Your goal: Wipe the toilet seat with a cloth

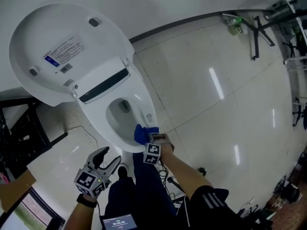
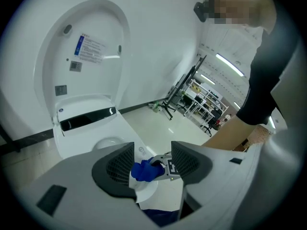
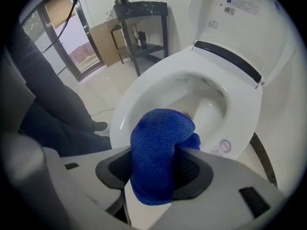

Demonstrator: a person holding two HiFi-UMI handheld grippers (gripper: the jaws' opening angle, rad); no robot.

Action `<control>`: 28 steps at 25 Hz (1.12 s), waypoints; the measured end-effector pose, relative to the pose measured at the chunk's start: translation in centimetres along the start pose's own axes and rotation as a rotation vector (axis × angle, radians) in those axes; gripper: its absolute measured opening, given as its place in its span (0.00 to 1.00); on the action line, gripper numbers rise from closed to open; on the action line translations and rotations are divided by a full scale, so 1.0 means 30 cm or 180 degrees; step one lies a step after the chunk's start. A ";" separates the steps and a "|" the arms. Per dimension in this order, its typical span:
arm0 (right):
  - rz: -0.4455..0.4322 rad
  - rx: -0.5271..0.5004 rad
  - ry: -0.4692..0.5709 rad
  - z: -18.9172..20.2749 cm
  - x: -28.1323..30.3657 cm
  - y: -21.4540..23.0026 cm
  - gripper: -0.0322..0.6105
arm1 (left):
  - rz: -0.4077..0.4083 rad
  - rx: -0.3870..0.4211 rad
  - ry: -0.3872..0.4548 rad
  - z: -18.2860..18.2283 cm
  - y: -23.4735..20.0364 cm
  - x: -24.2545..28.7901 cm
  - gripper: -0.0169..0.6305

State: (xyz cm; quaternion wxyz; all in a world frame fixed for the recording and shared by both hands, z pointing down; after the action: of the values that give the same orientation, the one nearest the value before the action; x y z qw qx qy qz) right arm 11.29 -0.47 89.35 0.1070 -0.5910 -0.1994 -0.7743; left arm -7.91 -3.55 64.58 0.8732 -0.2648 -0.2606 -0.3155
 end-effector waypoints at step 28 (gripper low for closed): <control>0.1178 -0.0508 0.0592 -0.479 -0.071 0.741 0.43 | -0.0505 -0.0539 0.0159 -0.003 -0.087 -0.113 0.41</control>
State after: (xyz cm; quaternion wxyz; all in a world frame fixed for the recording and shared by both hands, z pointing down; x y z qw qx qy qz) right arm 8.26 -26.83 88.18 0.2181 -0.5501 -0.0150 -0.8060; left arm -11.93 -3.95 63.19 0.8262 -0.3082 -0.2313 -0.4110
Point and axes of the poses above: the fingertips, and each gripper's own axes: x forward along the fingers, y to its right, z out of its underside, the point moved 7 cm from there along -x, backward along the fingers, and after that the axes turned 14 degrees about x, right-handed, at the moved point
